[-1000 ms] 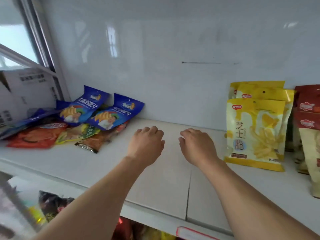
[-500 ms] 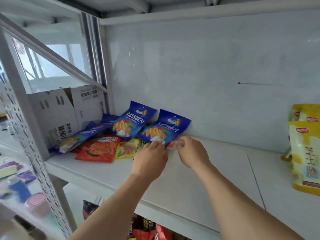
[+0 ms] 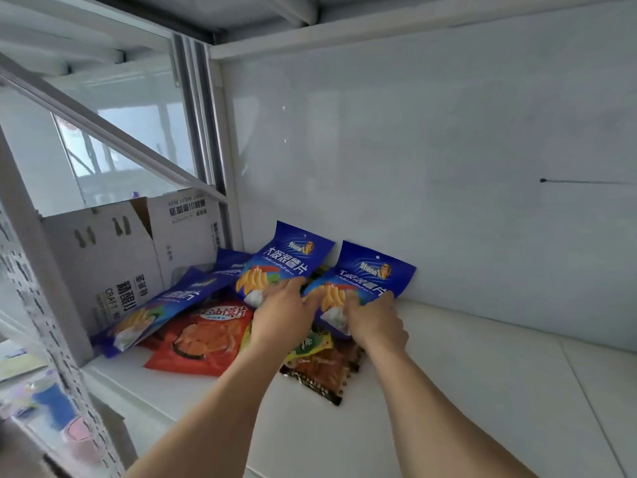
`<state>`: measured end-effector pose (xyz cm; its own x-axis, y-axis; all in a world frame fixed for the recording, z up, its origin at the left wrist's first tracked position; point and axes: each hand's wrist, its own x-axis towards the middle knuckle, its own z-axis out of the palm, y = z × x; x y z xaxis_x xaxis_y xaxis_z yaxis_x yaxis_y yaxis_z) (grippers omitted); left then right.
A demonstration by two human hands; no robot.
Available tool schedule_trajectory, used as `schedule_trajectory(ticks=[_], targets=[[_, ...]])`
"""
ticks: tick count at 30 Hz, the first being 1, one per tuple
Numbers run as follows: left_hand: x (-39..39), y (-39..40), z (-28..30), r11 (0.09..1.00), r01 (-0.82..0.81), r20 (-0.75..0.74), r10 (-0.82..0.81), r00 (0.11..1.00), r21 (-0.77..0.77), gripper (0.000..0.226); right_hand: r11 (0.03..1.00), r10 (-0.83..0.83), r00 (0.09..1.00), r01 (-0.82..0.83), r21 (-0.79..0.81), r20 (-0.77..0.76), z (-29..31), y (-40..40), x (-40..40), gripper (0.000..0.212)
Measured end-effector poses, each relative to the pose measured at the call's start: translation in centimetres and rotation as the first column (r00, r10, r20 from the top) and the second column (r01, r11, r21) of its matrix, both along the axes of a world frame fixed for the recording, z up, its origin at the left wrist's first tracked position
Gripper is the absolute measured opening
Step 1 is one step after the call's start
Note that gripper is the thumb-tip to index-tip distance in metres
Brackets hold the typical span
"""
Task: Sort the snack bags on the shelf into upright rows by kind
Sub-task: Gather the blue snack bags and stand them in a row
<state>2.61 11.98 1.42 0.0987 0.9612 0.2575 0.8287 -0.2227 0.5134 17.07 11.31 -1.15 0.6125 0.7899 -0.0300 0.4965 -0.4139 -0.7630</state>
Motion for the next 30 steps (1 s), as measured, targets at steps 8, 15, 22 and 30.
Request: schedule_trajectory(ticks=[8,15,22,30], targets=[[-2.7,9.1,0.9,0.995,-0.104,-0.010,0.104,0.995,-0.006,0.076,0.997,-0.056,0.970,0.042,0.066,0.236,-0.1,2.7,-2.1,0.090],[-5.2,15.3,0.1,0.973,-0.117,-0.346,0.042,0.937,-0.200,0.100,0.981,-0.187,0.962,0.192,-0.005,0.200,-0.8,4.9,-3.2,0.099],[-5.5,16.9,0.4,0.957,-0.045,-0.332,-0.055,0.942,-0.285,0.114,0.955,-0.267,0.948,0.284,-0.081,0.176,0.0,4.7,-3.2,0.082],[-4.7,16.3,0.1,0.962,0.068,-0.357,-0.164,0.920,-0.265,0.102,0.956,-0.213,0.970,0.231,-0.181,0.116,1.3,5.1,-2.0,0.065]])
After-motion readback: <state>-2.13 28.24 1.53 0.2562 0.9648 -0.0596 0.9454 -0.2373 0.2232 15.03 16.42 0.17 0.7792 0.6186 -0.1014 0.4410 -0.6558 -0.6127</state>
